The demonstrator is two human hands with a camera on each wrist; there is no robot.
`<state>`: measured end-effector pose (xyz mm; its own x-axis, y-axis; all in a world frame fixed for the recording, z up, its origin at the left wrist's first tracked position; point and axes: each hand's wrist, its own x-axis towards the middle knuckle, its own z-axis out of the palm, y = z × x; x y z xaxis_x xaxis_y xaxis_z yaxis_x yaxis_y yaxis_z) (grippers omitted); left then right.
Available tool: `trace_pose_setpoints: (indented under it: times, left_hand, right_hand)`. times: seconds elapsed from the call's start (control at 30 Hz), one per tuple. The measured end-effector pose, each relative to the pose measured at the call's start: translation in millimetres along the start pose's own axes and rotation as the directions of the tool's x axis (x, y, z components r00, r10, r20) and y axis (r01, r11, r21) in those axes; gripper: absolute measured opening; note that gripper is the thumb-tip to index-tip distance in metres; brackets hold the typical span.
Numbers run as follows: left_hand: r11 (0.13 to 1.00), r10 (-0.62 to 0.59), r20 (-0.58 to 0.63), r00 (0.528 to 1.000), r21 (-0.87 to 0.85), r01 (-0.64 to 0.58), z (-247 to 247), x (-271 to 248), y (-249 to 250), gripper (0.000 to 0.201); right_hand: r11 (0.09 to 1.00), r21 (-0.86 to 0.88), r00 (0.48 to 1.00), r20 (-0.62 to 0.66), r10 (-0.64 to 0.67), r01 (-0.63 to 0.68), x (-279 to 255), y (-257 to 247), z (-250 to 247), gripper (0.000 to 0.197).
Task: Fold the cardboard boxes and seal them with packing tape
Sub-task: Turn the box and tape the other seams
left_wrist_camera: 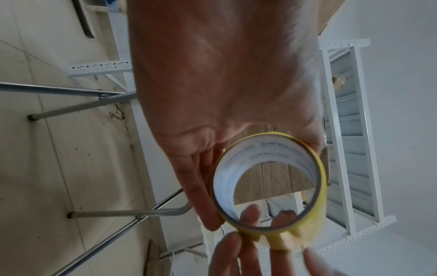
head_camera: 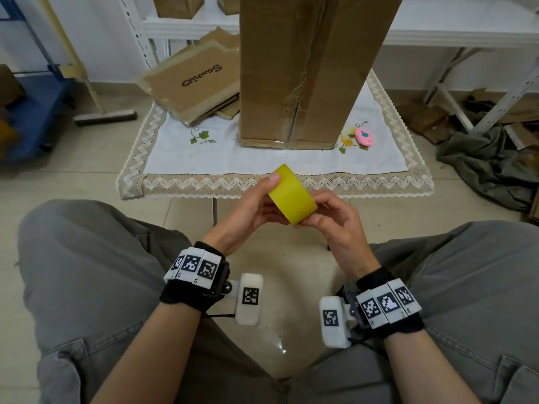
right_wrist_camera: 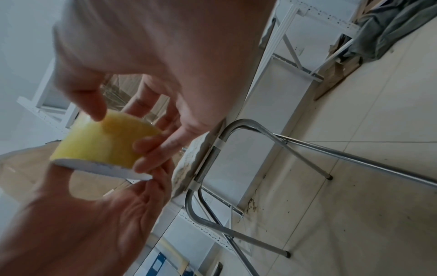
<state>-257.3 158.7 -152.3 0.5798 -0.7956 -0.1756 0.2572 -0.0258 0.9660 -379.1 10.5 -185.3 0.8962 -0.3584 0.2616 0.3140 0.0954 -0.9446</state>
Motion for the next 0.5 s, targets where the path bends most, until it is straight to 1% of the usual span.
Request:
trace_pose_setpoints:
  times: [0.03,0.07,0.1,0.13,0.17,0.2,0.23,0.27,0.3,0.33,0.37,0.43,0.5]
  left_hand:
    - [1.000,-0.017,-0.012,1.000,0.000,0.017,0,1,0,0.089]
    - [1.000,-0.029,-0.024,0.999,0.012,0.029,1,1,1,0.090]
    - [0.999,-0.026,-0.050,0.998,0.035,0.027,2,2,2,0.088]
    - [0.998,0.010,-0.093,0.996,0.070,-0.003,3,2,2,0.082]
    - [0.990,0.085,-0.147,0.985,0.121,-0.067,3,2,3,0.072]
    - [0.969,0.193,-0.198,0.961,0.191,-0.155,3,1,4,0.062]
    - [0.932,0.310,-0.223,0.924,0.264,-0.249,1,0,6,0.053]
    - [0.887,0.409,-0.221,0.885,0.324,-0.329,0,-2,8,0.045]
    - [0.846,0.479,-0.203,0.854,0.367,-0.387,-1,-4,9,0.038]
    - [0.807,0.530,-0.176,0.830,0.407,-0.429,-1,-6,11,0.033]
    - [0.765,0.570,-0.142,0.809,0.450,-0.460,-1,-7,11,0.029]
    - [0.673,0.631,-0.065,0.773,0.541,-0.503,2,-9,12,0.032]
    - [0.583,0.674,-0.001,0.738,0.615,-0.532,5,-11,12,0.044]
  right_hand:
    - [1.000,-0.016,1.000,0.007,-0.004,0.004,0,1,1,0.022]
    - [0.999,-0.036,1.000,0.010,-0.009,0.009,1,2,1,0.020]
    - [0.999,-0.048,1.000,0.006,-0.017,0.017,1,1,2,0.017]
    - [0.998,-0.053,1.000,-0.001,-0.026,0.026,0,2,3,0.016]
    - [0.998,-0.049,0.999,-0.011,-0.032,0.032,0,2,3,0.016]
    - [0.999,-0.034,0.999,-0.021,-0.027,0.026,0,1,3,0.016]
    - [1.000,-0.017,0.999,-0.039,-0.023,0.023,0,0,2,0.013]
    - [1.000,0.005,0.999,-0.048,-0.019,0.019,0,-1,2,0.011]
    - [1.000,0.006,0.997,-0.069,-0.023,0.024,0,-1,1,0.018]
    - [1.000,0.006,0.997,-0.081,-0.021,0.021,0,-2,1,0.021]
    - [1.000,-0.005,0.995,-0.100,-0.024,0.023,0,-2,1,0.019]
    - [0.999,-0.036,0.992,-0.118,-0.031,0.027,0,-4,2,0.011]
    - [0.998,-0.054,0.993,-0.112,-0.033,0.027,-1,-7,3,0.012]
